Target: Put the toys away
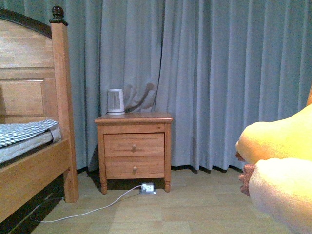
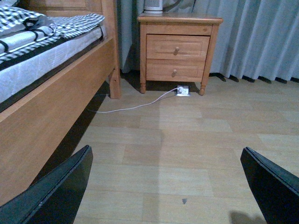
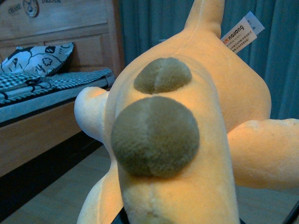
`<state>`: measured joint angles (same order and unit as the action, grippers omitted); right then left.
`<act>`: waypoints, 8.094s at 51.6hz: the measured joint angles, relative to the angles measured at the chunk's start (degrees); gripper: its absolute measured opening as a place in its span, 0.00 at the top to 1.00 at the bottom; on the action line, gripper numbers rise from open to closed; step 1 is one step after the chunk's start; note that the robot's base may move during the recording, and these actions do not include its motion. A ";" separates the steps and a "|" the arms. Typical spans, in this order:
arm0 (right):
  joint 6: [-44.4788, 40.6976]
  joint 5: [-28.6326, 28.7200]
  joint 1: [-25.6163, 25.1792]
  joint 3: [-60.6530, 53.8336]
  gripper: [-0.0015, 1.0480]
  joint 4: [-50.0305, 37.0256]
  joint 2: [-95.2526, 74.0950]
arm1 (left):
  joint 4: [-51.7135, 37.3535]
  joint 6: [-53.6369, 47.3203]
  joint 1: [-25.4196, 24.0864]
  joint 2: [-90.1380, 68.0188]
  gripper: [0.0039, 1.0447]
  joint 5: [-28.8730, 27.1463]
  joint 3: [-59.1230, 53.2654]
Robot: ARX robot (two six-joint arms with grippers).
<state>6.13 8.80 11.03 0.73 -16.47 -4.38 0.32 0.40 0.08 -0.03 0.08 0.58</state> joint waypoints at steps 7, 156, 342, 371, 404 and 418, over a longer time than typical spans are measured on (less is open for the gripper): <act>0.00 -0.04 0.00 0.00 0.93 0.02 0.00 | 0.00 0.00 0.00 0.00 0.06 -0.07 -0.02; 0.00 -0.15 0.00 0.00 0.93 0.04 0.00 | 0.00 0.00 -0.04 0.00 0.06 -0.09 -0.02; 0.00 -0.04 0.00 0.00 0.93 0.04 0.00 | 0.00 -0.02 0.02 0.00 0.06 -0.09 -0.02; 0.00 -0.04 0.00 0.00 0.93 0.04 0.00 | 0.00 -0.02 0.02 0.00 0.06 -0.07 -0.02; -3.50 -0.37 -11.45 26.64 0.93 6.14 -15.45 | 0.00 -0.02 0.02 0.00 0.06 -0.07 -0.02; -3.58 0.72 -12.48 44.70 0.93 4.26 -28.50 | 0.00 -0.02 0.02 0.00 0.06 -0.07 0.00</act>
<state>2.55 9.52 -1.45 45.43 -12.21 -32.88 0.32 0.38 0.10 -0.03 0.01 0.58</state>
